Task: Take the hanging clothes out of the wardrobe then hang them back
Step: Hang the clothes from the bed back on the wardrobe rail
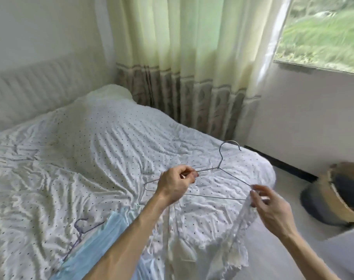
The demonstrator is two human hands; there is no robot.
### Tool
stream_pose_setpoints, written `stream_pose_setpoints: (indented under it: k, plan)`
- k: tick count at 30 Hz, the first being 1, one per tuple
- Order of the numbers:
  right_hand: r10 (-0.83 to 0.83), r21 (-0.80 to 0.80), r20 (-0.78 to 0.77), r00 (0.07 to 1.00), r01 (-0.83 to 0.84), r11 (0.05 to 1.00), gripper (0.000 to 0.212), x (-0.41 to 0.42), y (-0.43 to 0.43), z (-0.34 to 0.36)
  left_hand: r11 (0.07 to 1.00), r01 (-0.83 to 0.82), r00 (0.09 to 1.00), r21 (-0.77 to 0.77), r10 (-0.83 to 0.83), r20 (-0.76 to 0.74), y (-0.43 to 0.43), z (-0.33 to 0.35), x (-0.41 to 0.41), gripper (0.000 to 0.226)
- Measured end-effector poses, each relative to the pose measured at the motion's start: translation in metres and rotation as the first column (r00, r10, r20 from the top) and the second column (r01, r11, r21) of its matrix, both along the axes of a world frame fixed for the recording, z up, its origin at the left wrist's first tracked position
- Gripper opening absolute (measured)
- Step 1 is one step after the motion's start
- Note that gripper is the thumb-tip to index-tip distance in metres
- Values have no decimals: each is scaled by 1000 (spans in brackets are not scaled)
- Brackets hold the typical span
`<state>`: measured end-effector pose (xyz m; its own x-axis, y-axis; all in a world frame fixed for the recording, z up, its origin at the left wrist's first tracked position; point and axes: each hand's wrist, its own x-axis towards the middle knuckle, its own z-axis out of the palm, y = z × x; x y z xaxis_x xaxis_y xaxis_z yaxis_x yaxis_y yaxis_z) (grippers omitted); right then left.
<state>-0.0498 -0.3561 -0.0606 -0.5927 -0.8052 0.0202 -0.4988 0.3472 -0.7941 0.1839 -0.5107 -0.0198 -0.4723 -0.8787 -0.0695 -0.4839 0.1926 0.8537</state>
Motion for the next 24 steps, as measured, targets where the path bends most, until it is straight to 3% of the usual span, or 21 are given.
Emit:
stream_pose_setpoints:
  k: [4,10,14,20,24]
  plan:
    - [-220,-178,-72,973,204,963,10,-48,49,31,966,249,966,72,-243,-90,16,46,-71,28]
    - [-454,-348,-128,882,389,853,9,-126,101,76,755,656,753,27,-651,-88,62,120,-182,16]
    - [-494,-373,-159,855,411,832,6,-186,133,101,687,723,690,73,-715,-114,103,155,-258,26]
    - [-457,-282,-170,873,402,871,18,-276,170,122,550,817,567,174,-822,-63,153,167,-359,31]
    - [-423,-167,-188,887,395,903,37,-318,190,126,580,790,604,199,-791,-93,178,159,-421,29]
